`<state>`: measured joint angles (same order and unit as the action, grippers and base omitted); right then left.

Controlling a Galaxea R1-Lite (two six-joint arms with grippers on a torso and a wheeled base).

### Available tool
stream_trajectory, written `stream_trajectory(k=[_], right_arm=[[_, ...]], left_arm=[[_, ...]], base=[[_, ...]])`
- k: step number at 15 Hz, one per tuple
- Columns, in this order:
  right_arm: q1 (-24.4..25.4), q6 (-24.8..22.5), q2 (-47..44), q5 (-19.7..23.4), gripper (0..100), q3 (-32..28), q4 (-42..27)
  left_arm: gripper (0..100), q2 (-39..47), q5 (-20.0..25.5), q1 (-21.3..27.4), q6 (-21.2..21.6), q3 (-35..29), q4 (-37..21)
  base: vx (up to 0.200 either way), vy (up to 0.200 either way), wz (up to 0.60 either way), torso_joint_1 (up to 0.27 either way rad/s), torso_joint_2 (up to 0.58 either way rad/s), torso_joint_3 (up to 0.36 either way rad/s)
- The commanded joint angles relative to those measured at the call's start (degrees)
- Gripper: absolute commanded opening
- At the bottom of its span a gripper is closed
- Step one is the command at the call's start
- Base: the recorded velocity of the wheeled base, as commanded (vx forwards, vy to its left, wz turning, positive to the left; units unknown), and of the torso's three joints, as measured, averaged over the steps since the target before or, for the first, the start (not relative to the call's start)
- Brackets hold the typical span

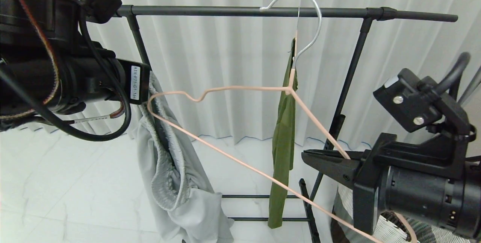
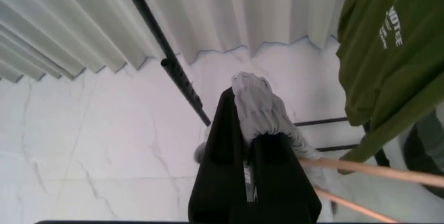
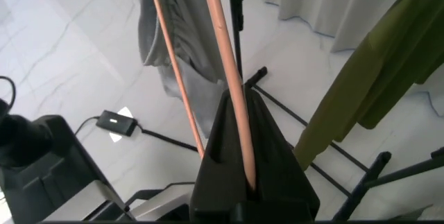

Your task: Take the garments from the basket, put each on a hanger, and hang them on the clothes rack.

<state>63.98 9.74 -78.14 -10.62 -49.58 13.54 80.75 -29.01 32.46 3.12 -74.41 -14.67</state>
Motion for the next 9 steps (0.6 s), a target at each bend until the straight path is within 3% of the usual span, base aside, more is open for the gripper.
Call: stream_trajectory(k=[1, 9], right_arm=[[-0.08, -0.07, -1.93, -0.37, 0, -0.08, 0.61], [1.94, -0.16, -7.99, -2.57, 0, -0.08, 6.23]], left_arm=[[0, 0.99, -0.25, 1.64, -0.22, 0.06, 0.08], [0, 4.85, -0.25, 5.07, -3.82, -0.82, 0.08]], base=[[0.000, 0.000, 0.00, 0.000, 0.00, 0.000], [0.000, 0.000, 0.00, 0.000, 0.00, 0.000]])
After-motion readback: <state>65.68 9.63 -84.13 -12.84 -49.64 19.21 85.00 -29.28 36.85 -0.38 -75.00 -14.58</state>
